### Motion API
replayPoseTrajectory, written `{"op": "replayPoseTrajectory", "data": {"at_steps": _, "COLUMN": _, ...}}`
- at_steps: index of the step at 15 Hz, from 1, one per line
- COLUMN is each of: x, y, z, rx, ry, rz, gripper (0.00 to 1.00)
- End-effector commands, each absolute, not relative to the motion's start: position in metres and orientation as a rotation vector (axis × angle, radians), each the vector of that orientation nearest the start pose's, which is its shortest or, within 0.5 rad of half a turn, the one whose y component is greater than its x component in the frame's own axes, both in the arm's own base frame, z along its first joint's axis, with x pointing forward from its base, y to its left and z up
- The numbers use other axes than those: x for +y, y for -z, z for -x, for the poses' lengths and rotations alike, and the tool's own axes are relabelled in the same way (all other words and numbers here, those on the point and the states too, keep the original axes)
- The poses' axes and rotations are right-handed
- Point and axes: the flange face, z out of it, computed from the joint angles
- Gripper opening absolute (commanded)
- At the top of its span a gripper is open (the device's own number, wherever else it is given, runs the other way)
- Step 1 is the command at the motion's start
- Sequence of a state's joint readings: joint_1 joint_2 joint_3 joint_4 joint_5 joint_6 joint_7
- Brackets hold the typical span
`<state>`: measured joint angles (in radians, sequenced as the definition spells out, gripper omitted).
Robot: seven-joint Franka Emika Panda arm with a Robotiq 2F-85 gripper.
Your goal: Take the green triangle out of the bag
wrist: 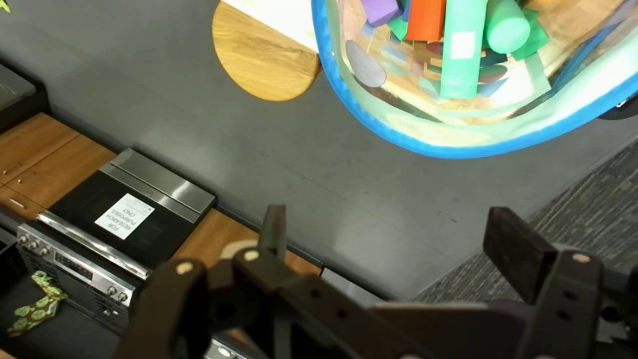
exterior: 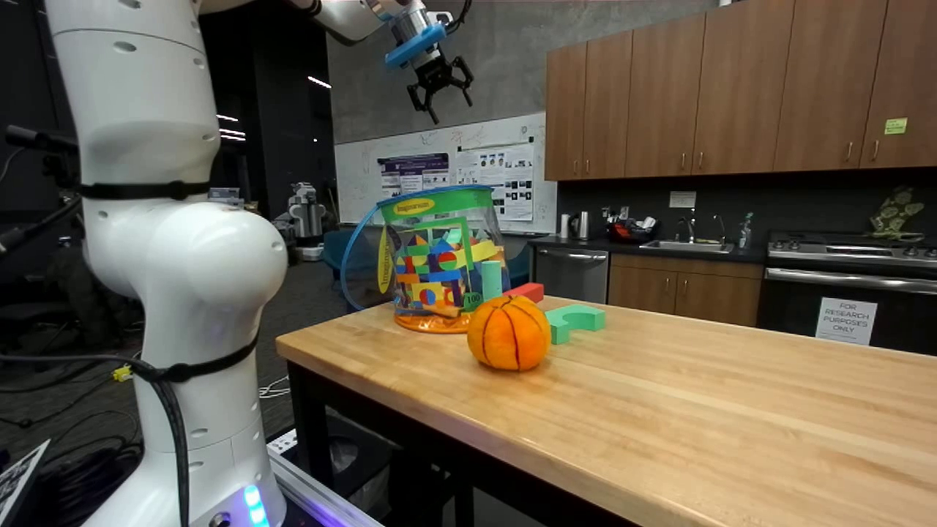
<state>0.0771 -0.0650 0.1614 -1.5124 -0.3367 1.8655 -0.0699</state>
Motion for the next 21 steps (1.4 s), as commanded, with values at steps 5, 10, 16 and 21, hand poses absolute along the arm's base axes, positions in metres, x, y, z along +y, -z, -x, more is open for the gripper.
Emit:
{"op": "replayPoseTrajectory", "data": {"at_steps": 5, "x": 0.117, "y": -0.657, "z": -0.58, "rx": -0.652, "ry": 0.499, "rz": 3.285, "gripper": 1.0}}
{"op": "replayPoseTrajectory", "data": {"at_steps": 10, "x": 0.112, "y": -0.635, "z": -0.585, "rx": -0.685, "ry": 0.338, "rz": 3.318, "gripper": 1.0}}
{"op": "replayPoseTrajectory", "data": {"at_steps": 16, "x": 0.107, "y": -0.62, "z": -0.584, "rx": -0.72, "ry": 0.18, "rz": 3.319, "gripper": 1.0}}
{"op": "replayPoseTrajectory", "data": {"at_steps": 21, "x": 0.105, "y": -0.61, "z": -0.587, "rx": -0.741, "ry": 0.071, "rz": 3.36, "gripper": 1.0}}
